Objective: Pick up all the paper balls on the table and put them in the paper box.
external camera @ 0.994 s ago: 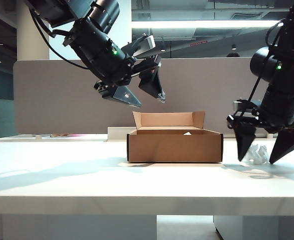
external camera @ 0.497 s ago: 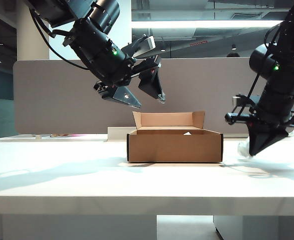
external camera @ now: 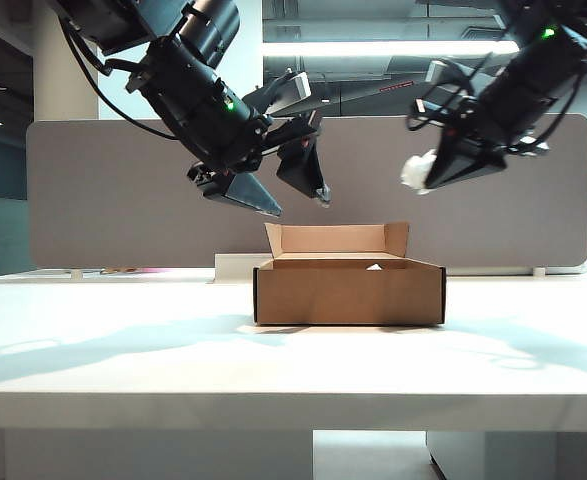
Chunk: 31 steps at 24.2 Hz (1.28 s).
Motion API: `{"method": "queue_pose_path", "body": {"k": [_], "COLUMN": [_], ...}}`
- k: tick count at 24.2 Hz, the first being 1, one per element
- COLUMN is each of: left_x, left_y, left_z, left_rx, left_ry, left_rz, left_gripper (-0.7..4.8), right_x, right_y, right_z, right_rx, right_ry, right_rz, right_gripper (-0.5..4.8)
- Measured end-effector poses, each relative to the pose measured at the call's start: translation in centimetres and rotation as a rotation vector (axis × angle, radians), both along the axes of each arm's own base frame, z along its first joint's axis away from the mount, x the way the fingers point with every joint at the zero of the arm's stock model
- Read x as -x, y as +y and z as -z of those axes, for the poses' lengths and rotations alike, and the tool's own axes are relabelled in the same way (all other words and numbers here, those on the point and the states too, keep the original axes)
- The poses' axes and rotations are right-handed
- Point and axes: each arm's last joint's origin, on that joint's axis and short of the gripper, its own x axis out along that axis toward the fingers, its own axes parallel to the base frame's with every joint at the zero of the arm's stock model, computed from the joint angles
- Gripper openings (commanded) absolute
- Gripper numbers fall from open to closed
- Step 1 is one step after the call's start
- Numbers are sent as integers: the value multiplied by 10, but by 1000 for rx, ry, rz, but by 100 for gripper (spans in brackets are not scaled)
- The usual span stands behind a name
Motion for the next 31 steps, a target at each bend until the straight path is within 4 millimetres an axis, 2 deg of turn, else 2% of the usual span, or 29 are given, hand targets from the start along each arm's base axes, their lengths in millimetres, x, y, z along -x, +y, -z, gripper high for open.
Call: {"method": "queue_pose_path", "body": {"k": [1, 4, 5, 6, 9, 10, 11, 13, 16, 17, 18, 19, 20, 21, 24, 25, 26, 28, 31], "left_x": [0, 0, 0, 0, 1, 2, 2, 4, 10, 11, 16, 18, 22, 22, 26, 27, 30, 33, 54], "left_y": [0, 0, 0, 1, 4, 5, 6, 11, 20, 24, 33, 35, 44, 49, 65, 70, 76, 83, 97], "left_z": [0, 0, 0, 0, 1, 0, -1, -8, -25, -29, -38, -42, -50, -52, -57, -58, -58, -57, -49], "left_rx": [0, -2, -3, -4, -20, -26, -29, -47, -81, -91, -116, -125, -143, -151, -180, -186, -190, -192, -180], "left_ry": [0, 1, 3, 3, 31, 34, 30, 7, -37, -43, -55, -64, -76, -74, -30, -19, -12, -3, -8], "left_rz": [0, -3, -3, -3, -9, -9, -8, -19, -71, -88, -90, -90, -97, -102, -129, -142, -155, -171, -193], "left_gripper": [371, 371, 371, 371, 371, 371, 371, 371, 363, 322, 287, 185, 139, 87, 73, 47, 43, 43, 25], "right_x": [1, 0, -1, -3, -8, -9, -10, -9, -6, -4, 2, 4, 11, 14, 31, 40, 55, 72, 118], "right_y": [9, 19, 21, 25, 34, 36, 37, 37, 36, 35, 33, 31, 26, 23, 10, 7, 3, -2, -15], "right_z": [1, 4, 5, 10, 26, 32, 35, 38, 29, 24, 8, 1, -11, -16, -26, -27, -25, -20, 5], "right_rx": [-2, -8, -9, -9, -4, -8, -16, -22, -25, -28, -34, -32, -20, -9, 10, 9, 13, 17, 51], "right_ry": [-1, -15, -17, -17, 19, 39, 50, 64, 47, 37, -1, -19, -37, -35, -18, -19, -29, -45, -32], "right_rz": [-27, -56, -61, -71, -92, -109, -123, -137, -136, -135, -131, -123, -88, -68, -29, -22, -12, 3, 62], "right_gripper": [-1, 1, 30, 68, 320, 352, 422, 479, 479, 420, 354, 138, 29, 2, -6, -6, -6, -6, -6]}}
